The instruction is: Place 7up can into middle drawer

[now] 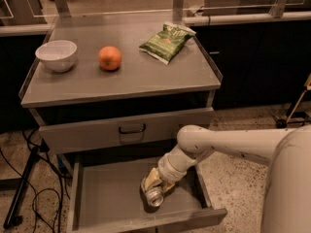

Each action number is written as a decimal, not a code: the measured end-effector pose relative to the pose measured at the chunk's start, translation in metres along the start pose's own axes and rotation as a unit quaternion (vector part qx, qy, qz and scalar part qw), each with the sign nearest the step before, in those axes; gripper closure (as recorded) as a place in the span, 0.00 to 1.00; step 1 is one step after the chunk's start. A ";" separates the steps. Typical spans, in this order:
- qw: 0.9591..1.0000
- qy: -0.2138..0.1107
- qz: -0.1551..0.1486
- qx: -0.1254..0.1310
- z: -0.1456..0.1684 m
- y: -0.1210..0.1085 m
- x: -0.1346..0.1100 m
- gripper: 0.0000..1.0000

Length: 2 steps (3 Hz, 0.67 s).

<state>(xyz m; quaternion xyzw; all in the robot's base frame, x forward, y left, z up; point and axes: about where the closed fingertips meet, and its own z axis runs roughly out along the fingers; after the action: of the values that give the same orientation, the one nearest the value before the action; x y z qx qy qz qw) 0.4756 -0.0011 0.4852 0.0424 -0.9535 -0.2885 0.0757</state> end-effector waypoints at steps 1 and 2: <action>1.000 -0.004 0.017 -0.003 0.011 -0.010 -0.002 1.00; 0.999 -0.009 0.036 -0.009 0.024 -0.024 -0.006 1.00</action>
Offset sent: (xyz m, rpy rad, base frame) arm 0.0067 -0.0128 -0.0541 0.0103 0.0399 -0.1194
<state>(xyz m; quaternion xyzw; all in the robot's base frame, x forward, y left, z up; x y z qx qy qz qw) 0.4780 -0.0071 0.4519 0.0051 -0.9526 -0.2940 0.0782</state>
